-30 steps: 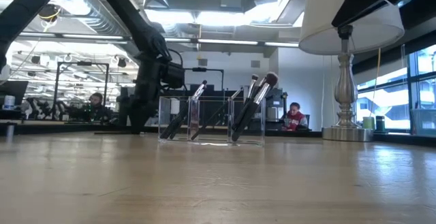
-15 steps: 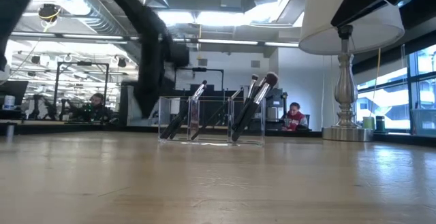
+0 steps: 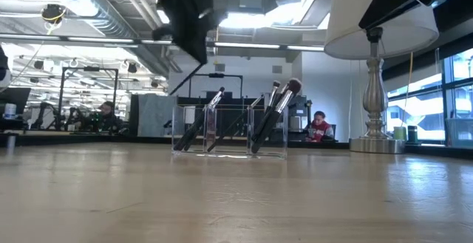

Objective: Put items in baskets/containers
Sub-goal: Put the eyeshadow brush into the transparent organizer

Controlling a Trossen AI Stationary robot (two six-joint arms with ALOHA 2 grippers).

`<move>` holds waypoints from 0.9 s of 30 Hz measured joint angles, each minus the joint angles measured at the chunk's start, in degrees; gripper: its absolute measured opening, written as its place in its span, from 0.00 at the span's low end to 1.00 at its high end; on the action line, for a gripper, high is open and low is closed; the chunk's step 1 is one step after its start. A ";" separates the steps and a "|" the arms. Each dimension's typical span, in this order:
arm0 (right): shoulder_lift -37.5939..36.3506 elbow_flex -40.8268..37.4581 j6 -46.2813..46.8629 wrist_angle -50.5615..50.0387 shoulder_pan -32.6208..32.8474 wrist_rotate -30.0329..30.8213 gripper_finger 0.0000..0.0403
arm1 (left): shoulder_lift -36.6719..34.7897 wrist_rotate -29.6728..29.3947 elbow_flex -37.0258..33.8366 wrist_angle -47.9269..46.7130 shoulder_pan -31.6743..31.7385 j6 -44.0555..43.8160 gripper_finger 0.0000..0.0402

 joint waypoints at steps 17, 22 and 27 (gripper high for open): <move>-0.02 0.00 0.02 0.63 0.00 -1.50 0.29 | 9.73 -17.07 0.05 5.06 -15.72 -15.05 0.04; -0.02 0.00 0.24 0.90 0.01 -3.06 0.29 | 13.52 -17.41 0.05 4.91 -16.19 -17.42 0.05; -0.02 0.00 0.00 0.89 -0.01 -3.87 0.29 | 13.77 -18.23 0.07 4.86 -16.50 -19.72 0.14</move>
